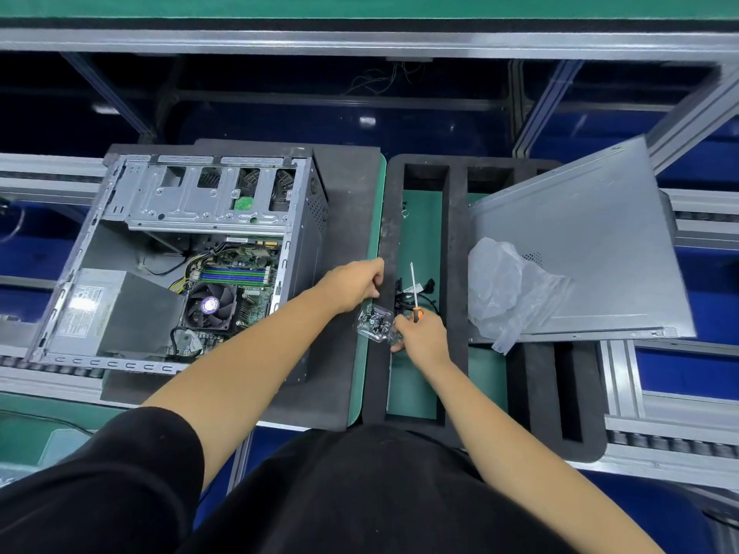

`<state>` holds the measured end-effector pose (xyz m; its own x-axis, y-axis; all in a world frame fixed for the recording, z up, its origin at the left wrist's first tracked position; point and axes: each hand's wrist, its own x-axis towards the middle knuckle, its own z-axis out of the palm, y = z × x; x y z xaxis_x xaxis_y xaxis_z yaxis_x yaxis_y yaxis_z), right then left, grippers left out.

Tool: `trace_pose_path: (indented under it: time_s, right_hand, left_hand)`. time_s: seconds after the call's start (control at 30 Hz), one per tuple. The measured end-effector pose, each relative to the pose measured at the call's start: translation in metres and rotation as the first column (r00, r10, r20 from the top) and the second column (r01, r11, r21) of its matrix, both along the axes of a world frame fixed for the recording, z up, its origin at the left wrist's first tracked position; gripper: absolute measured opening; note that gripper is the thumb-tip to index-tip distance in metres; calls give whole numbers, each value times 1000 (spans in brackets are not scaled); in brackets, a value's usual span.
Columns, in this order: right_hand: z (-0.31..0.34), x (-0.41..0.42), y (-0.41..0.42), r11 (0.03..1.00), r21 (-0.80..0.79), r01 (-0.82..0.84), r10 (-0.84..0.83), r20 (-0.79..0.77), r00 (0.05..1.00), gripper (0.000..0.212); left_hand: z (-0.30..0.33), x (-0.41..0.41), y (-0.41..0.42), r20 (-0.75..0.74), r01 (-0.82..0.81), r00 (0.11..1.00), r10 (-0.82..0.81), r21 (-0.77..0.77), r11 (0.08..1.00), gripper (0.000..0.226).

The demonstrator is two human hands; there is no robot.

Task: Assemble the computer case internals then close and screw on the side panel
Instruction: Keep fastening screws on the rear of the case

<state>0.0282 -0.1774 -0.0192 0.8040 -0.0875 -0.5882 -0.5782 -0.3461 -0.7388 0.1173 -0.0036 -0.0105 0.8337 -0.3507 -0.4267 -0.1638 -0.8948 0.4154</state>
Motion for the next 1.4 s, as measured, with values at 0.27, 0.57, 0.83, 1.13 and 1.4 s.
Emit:
trace_pose_path:
  time_s: [0.27, 0.57, 0.83, 1.13, 1.4]
  right_hand:
    - [2, 2, -1, 1000, -8, -11, 11, 0, 1000, 37]
    - [4, 3, -1, 999, -23, -25, 26, 3, 1000, 38]
    - [6, 4, 1, 999, -26, -21, 21, -8, 1000, 37]
    - [8, 5, 2, 999, -21, -40, 40, -18, 999, 31]
    - [7, 5, 0, 1000, -2, -30, 30, -21, 999, 30]
  left_hand:
    - [9, 7, 1, 24, -197, 980, 196, 74, 978, 16]
    - [10, 2, 1, -11, 30, 1000, -29, 89, 996, 19]
    - [9, -7, -7, -134, 290, 952, -275, 106, 951, 27]
    - [8, -7, -12, -123, 356, 933, -338, 181, 917, 14]
    - [12, 3, -1, -52, 70, 997, -65, 88, 994, 13]
